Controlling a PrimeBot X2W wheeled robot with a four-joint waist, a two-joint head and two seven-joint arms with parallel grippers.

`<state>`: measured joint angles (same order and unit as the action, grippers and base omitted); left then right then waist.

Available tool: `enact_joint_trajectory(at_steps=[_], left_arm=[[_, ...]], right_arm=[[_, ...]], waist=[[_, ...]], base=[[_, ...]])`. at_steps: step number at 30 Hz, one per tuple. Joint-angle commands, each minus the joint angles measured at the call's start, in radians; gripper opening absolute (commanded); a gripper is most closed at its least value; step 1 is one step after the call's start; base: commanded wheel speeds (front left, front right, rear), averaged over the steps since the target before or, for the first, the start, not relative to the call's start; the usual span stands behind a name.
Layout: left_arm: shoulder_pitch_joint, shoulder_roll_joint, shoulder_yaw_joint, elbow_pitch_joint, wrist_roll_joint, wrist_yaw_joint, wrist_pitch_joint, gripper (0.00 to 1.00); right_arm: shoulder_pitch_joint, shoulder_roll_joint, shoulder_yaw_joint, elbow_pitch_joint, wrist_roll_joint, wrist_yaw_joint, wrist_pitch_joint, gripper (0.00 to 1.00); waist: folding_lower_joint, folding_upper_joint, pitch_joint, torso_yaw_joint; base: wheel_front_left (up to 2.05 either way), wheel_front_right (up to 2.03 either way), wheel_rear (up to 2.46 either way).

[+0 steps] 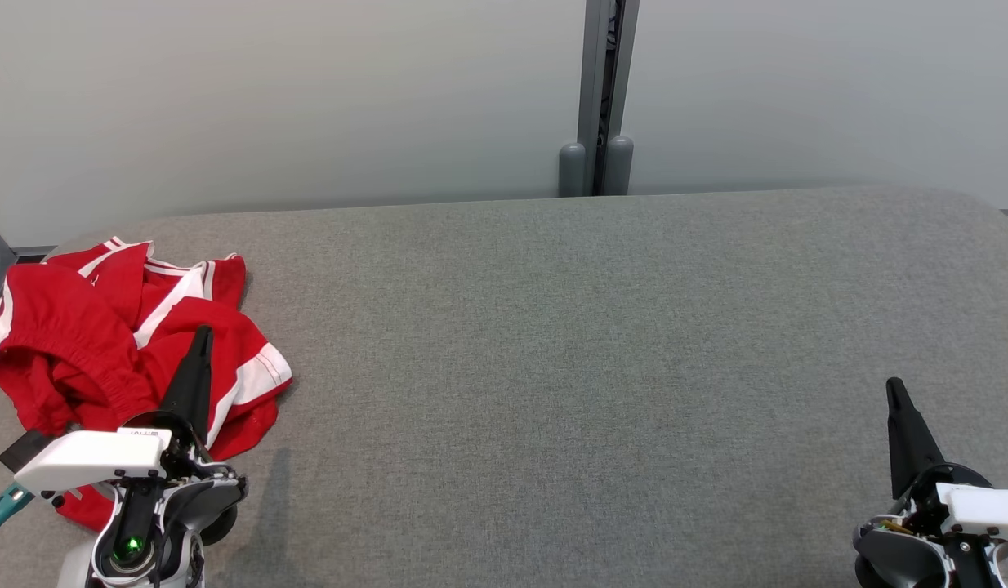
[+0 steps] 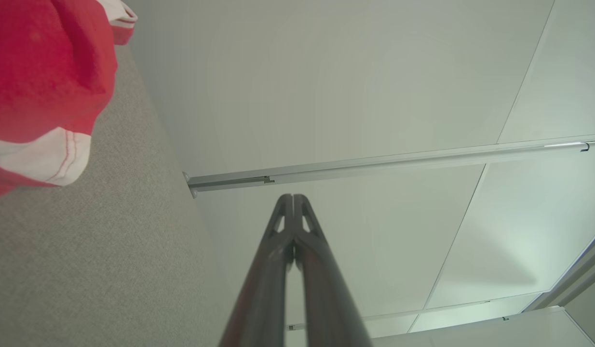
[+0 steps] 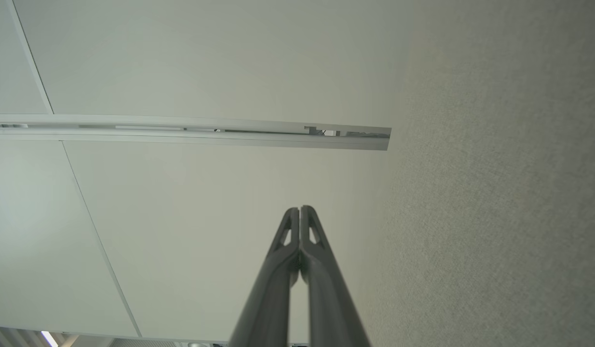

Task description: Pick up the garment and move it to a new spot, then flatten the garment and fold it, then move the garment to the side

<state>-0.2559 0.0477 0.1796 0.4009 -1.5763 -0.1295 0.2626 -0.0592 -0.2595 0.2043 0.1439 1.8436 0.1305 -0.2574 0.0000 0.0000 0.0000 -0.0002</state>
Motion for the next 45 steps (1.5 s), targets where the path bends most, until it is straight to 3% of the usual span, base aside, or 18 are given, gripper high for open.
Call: enact_joint_trajectory(at_steps=[1, 45], left_arm=[[-0.021, 0.006, 0.003, -0.002, -0.005, -0.003, -0.001, 0.0], [-0.021, 0.006, 0.003, -0.002, -0.005, -0.003, -0.001, 0.0]], right_arm=[[-0.01, -0.007, -0.001, -0.003, 0.007, 0.0, -0.006, 0.0], [-0.01, -0.007, -0.001, -0.003, 0.007, 0.0, -0.006, 0.0]], waist=[[0.0, 0.0, 0.0, 0.0], [0.0, 0.0, 0.0, 0.0]], base=[[0.0, 0.0, 0.0], [0.0, 0.0, 0.0]])
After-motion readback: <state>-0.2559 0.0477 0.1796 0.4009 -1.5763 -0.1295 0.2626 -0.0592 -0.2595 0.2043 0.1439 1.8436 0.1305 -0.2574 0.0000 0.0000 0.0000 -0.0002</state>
